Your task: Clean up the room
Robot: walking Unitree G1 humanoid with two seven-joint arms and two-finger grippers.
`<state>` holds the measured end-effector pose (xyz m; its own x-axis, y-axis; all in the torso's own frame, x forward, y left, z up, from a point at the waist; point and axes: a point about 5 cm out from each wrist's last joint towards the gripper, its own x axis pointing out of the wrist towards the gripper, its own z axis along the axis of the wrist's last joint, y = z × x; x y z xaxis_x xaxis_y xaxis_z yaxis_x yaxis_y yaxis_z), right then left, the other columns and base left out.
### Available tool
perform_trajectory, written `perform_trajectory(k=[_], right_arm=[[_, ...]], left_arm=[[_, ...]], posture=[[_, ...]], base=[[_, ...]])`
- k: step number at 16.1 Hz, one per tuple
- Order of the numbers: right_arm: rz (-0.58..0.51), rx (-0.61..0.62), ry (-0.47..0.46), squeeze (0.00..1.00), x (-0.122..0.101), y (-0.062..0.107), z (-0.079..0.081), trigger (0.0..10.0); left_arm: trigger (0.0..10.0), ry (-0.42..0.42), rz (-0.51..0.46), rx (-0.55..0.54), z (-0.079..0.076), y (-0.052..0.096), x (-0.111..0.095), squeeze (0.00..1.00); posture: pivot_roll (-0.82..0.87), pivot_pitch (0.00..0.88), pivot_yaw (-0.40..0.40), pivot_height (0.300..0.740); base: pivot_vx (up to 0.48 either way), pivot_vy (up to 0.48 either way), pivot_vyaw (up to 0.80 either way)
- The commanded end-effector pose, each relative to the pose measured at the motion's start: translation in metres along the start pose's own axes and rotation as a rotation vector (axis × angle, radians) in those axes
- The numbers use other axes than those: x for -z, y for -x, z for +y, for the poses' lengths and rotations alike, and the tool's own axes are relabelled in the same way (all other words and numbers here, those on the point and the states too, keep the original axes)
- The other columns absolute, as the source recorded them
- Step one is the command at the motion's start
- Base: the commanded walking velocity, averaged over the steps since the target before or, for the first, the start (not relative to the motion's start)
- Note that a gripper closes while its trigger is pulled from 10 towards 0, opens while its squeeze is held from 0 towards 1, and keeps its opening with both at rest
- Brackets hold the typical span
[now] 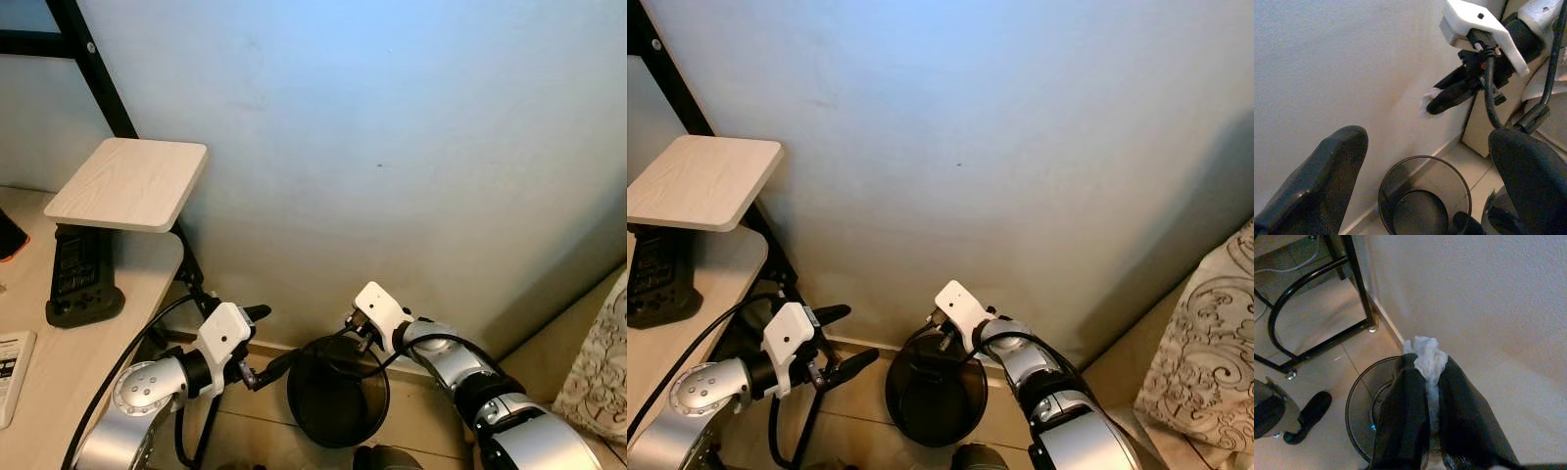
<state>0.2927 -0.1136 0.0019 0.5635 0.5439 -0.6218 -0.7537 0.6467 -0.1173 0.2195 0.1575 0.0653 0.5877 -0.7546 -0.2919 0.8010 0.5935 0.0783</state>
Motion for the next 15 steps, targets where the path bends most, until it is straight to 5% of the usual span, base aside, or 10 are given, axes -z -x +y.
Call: perform_trajectory(k=[1,15], right_arm=[[0.006,-0.008,-0.021,1.0,-0.0023,-0.0015,0.0001,10.0],[0.024,-0.052,-0.038,1.0,0.0055,-0.0016,0.0079,10.0]], left_arm=[[10.0,-0.014,0.007,0.014,0.0005,-0.0016,0.0001,0.0],[10.0,-0.006,0.007,0.003,-0.0011,0.0023,0.0007,0.0]], posture=[[-0.08,0.061,0.022,0.74],[-0.07,0.077,0.017,0.74]], base=[[0.0,0.0,0.0],[0.0,0.0,0.0]])
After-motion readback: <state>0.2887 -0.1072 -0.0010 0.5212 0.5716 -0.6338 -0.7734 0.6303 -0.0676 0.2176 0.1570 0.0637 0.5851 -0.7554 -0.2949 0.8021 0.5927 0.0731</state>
